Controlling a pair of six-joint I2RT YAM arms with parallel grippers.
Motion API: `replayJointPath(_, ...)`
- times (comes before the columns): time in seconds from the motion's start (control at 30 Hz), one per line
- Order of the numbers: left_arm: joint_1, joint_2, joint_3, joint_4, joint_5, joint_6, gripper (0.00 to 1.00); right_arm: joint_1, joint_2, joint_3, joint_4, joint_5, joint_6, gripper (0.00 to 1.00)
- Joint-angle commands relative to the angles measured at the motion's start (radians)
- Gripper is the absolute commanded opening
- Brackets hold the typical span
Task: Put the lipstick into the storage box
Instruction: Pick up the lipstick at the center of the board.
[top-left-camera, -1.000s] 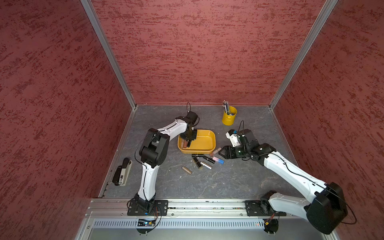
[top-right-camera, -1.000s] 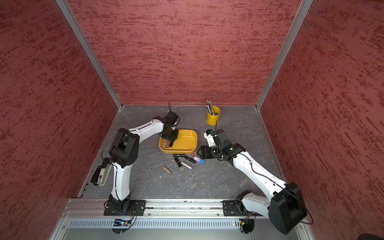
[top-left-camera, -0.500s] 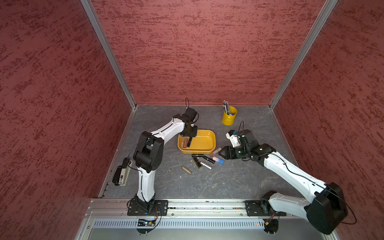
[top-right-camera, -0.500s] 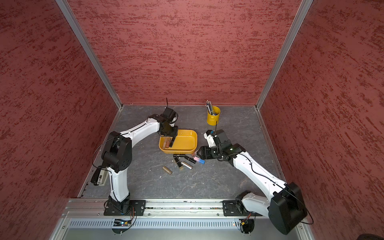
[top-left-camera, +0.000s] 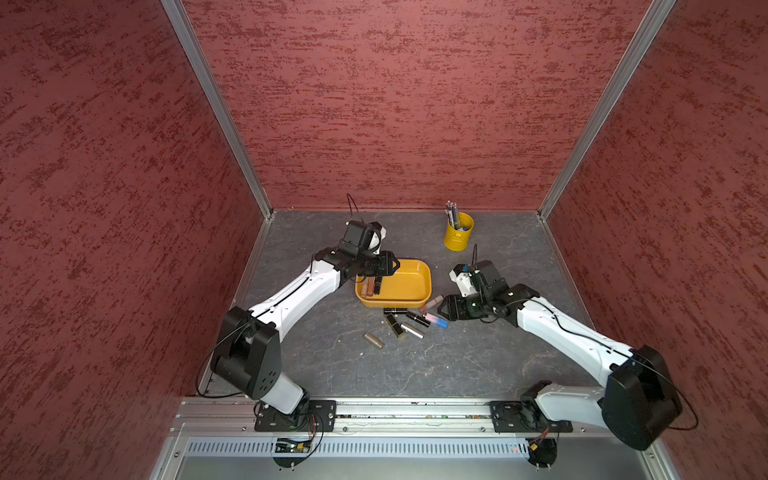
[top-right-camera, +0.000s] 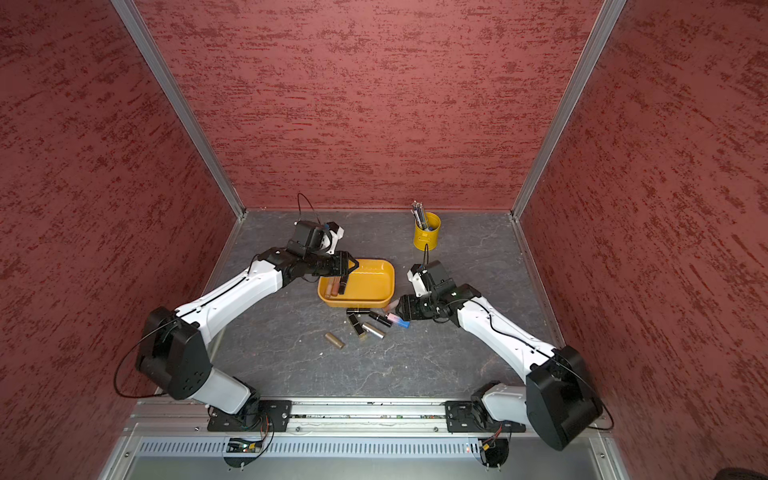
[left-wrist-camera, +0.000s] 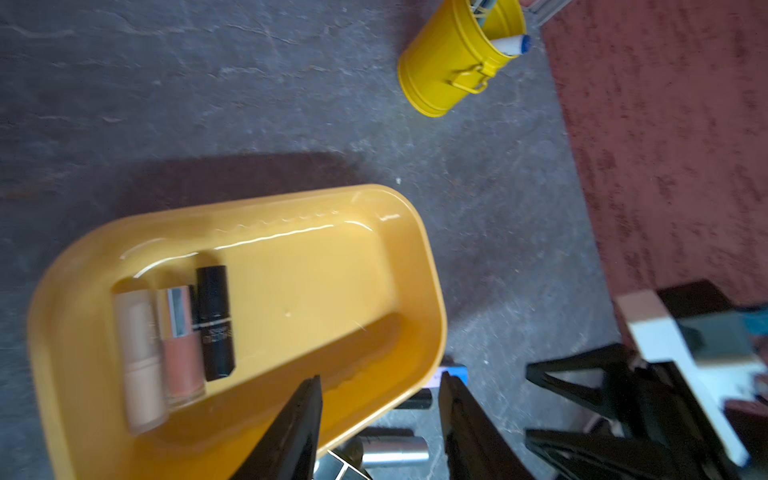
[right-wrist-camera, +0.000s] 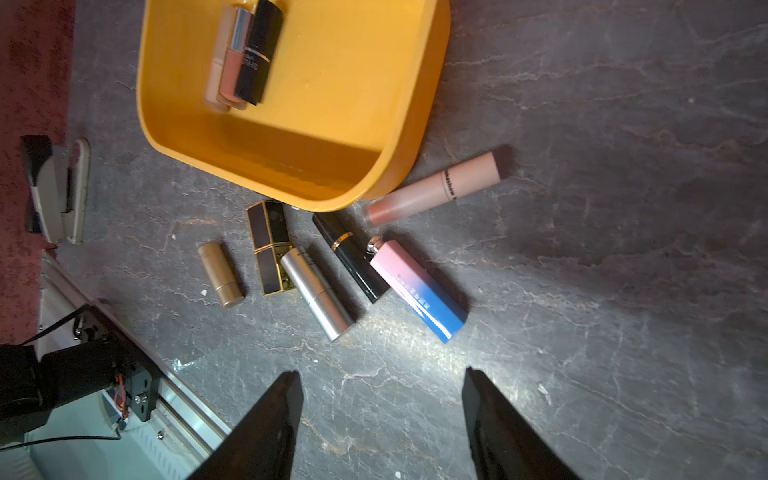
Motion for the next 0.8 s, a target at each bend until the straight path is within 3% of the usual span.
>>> replayJointPath(0.0,0.004,-0.073,-0.093,0.208,0.170,-0.079,0.53,0.007,0.047,0.023,-0.033,0.046,-0.042,0.66)
replayJointPath(0.27,0.005,-0.222,-0.297,0.408,0.276,-0.179,0.56,0.033,0.191,0.036,-0.015,0.050,-0.061,0.65)
replayJointPath(0.77,0.025,-0.331,-0.389,0.373,0.274,-0.169,0.57,0.064,0.336,0.100,0.003,0.110,-0.093,0.65)
